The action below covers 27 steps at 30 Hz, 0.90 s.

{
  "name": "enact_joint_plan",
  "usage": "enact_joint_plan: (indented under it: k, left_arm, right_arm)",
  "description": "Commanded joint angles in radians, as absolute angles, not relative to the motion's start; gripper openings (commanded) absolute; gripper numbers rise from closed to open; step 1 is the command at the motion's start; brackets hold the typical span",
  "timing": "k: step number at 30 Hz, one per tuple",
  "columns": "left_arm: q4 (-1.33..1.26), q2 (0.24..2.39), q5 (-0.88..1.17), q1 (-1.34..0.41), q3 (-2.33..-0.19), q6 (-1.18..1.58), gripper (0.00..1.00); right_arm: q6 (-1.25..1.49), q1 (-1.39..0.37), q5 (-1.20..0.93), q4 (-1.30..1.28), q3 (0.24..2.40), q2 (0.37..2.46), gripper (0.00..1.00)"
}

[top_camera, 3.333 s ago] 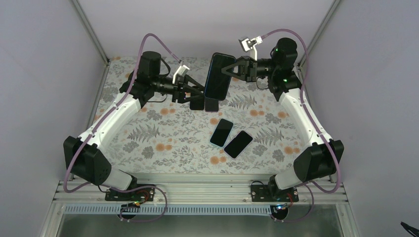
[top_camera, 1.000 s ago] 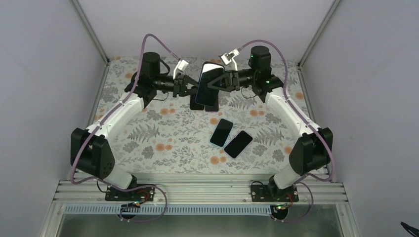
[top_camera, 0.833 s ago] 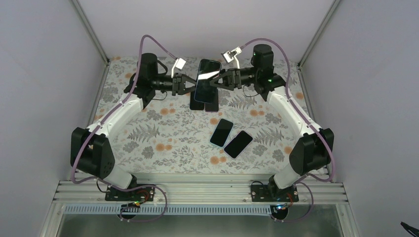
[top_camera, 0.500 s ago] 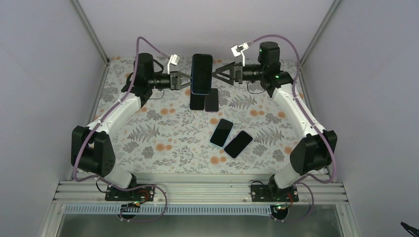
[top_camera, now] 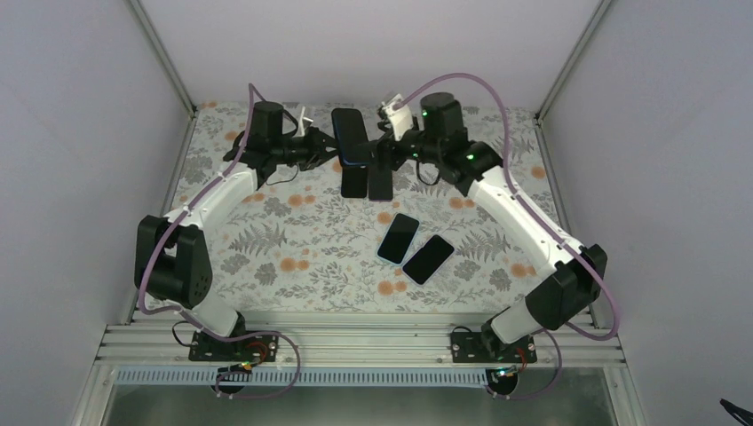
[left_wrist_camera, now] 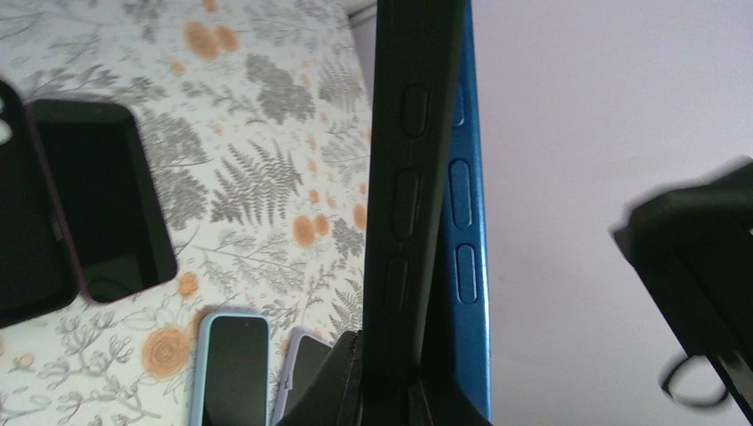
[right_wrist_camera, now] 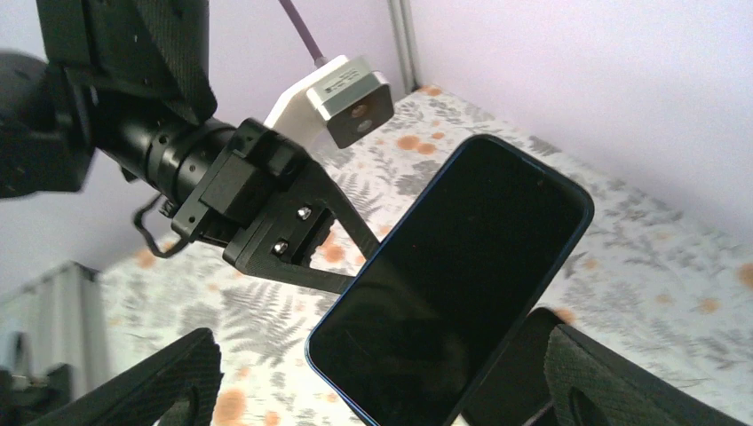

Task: Take the phone out of the phone case
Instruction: Remove the phone case from the phone.

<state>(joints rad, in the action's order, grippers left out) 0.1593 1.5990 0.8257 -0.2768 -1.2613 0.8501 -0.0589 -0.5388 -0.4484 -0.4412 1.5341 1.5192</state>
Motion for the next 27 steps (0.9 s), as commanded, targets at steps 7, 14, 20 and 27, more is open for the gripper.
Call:
enact_joint_plan:
  k: [7,14,20,27]
  left_arm:
    - [0.105,1.605,0.823,-0.273,-1.272,1.002,0.02]
    - [0.094,1.607,0.828,-0.273,-1.266,1.016,0.02]
    - [0.085,1.606,0.834,-0.272,-1.259,1.027,0.02]
    - [0.070,1.604,0.844,-0.272,-1.247,1.039,0.02]
  right_arm:
    - [-0.291,-0.754,0.073,-0.336,1.437,1.535,0.81]
    - [-0.355,-0.813,0.203,-0.273,1.398,1.556,0.76]
    - [-0.403,-0.838,0.287,-0.227,1.363,1.566,0.73]
    - [-0.455,-0.844,0.350,-0.171,1.334,1.580,0.71]
